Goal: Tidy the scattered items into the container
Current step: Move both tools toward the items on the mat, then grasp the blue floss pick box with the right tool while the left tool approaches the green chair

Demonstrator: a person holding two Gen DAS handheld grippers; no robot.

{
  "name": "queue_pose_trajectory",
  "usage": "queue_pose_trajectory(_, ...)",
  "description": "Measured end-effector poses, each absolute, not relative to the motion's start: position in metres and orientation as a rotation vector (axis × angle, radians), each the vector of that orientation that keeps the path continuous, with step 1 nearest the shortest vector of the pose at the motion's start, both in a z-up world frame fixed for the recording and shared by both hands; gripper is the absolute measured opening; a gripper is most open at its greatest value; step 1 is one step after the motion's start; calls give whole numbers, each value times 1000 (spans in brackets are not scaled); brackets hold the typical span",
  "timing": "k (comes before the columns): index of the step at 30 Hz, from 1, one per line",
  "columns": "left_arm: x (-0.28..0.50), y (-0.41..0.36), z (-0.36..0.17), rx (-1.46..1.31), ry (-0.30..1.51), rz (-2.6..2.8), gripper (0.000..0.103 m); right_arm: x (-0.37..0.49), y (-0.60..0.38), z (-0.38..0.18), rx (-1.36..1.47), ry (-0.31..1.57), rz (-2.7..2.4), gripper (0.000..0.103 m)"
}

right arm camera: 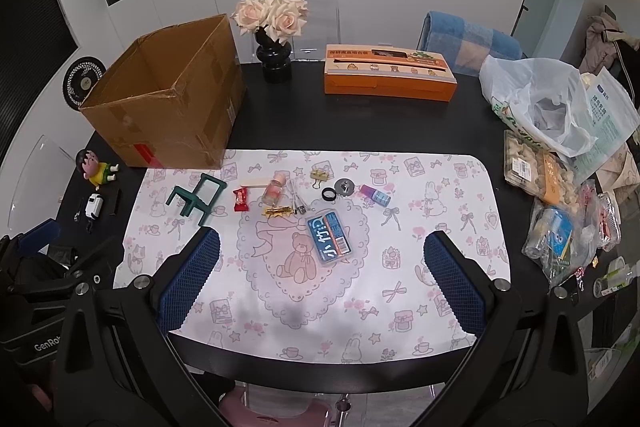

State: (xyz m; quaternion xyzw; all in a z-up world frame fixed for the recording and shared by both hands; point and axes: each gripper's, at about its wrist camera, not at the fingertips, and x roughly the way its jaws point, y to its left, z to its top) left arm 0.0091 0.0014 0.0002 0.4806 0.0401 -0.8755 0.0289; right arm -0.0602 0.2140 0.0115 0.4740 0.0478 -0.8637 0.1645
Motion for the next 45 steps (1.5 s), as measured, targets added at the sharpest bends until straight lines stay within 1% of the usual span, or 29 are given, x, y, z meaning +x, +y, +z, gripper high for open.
queue_pose_trajectory(27,-4,-2,-27,1530,108,-2689,103,-71,206,-21,1427,193,-2399,103)
queue_pose_trajectory(31,-13,-10,-40,1536,83,-2679,103,-78,208,-34,1464,178,-2392,103)
queue_pose_trajectory(39,-33,-22,-76,1583,93,-2655,103,-90,199,-66,1500,227,-2348,103)
queue_pose_trajectory(45,-49,-22,-100,1584,20,-2664,103,-96,184,-97,1491,297,-2284,103)
